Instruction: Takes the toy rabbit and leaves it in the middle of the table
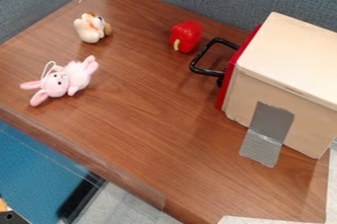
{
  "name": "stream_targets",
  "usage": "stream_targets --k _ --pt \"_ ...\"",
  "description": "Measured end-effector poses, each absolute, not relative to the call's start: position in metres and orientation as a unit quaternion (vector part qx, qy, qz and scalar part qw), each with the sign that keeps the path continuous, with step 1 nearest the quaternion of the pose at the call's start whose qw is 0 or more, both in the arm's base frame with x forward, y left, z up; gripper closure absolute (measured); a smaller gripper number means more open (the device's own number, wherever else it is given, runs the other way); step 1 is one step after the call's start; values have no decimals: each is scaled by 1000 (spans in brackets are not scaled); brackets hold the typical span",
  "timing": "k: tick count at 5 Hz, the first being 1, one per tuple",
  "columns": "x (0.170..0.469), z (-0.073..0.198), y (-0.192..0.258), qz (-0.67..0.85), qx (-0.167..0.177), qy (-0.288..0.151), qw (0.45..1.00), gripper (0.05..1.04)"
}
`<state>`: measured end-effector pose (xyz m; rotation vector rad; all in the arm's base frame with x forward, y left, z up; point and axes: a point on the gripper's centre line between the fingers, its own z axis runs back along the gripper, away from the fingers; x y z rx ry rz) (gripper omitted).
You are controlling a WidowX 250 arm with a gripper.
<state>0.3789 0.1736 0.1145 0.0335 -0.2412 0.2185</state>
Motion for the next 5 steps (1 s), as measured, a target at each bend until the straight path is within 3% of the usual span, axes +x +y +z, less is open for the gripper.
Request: stream_targets --k 2,3,5 --pt "354 84 163 54 -24 -85 995 83" --pt "333 101 167 20 -48 -103 993 83" --pt "293 73 146 -53 -48 -69 995 83"
